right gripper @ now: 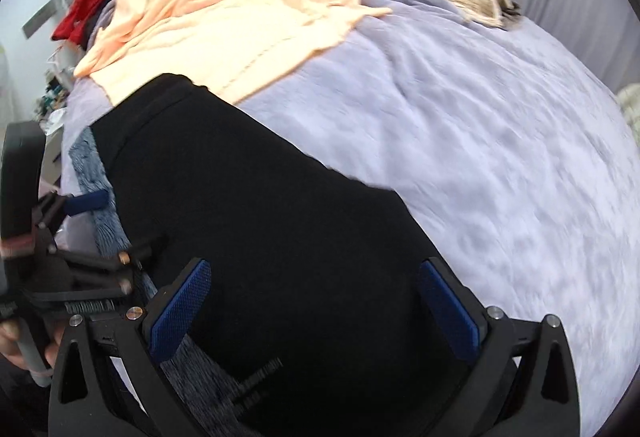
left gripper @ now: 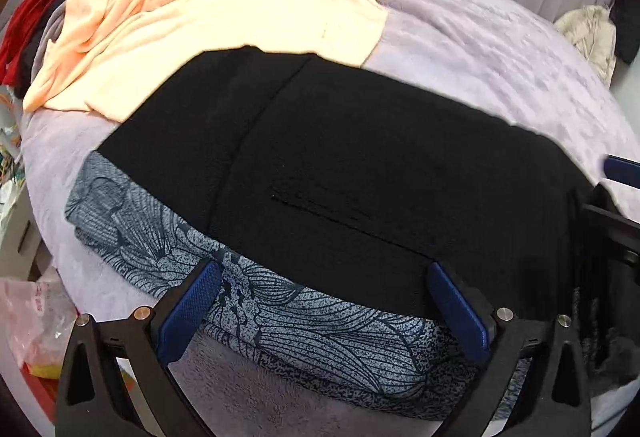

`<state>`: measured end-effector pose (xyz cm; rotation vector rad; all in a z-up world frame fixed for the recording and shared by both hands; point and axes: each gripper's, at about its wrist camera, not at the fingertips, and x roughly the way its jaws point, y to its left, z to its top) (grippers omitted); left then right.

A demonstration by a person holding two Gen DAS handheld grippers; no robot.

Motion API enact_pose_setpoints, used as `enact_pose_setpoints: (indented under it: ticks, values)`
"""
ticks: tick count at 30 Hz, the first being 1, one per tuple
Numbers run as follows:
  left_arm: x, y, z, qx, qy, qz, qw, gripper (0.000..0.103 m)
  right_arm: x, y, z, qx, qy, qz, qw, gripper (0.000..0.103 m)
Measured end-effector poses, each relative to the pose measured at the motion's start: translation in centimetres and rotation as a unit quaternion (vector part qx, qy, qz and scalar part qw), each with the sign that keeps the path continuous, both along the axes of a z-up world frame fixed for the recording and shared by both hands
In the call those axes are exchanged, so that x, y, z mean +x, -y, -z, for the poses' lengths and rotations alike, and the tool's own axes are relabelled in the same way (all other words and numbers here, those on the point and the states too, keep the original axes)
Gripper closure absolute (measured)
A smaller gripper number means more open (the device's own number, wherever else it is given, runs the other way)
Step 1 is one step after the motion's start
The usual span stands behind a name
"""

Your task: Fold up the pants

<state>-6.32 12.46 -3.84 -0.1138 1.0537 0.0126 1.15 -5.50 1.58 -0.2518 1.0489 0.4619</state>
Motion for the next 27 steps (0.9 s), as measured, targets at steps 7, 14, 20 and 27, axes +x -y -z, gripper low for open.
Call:
enact_pose_setpoints:
  ticks: [7,14,20,27]
  values:
    - [-0.9,-6.5,-0.4,-0.052,-0.006,-0.077,0.9956,0.0,7.0,-8.4,1.2,-0.004,-0.062,-0.146,0.987,0.0]
    - [-1.1,-12.9,0.8,-0.155,-0.009,-0.087,0.984,0.0,11.0,-15.0,6.6,0.0,-0.178,-0.282,0.943,0.0]
    - [-0.8,-16.7,1.2,-0.17,0.004,-0.061,0.9835,0.0,8.6,-16.6,4.3,0.014,-0.175,-0.37,0.912,0.044]
    - [4.3,-20.0,0.4,-0.207,0.048,0.086,0.9733,0.0,4.4,-14.3,0.1,0.003,-0.083,-0.414,0.906,0.075]
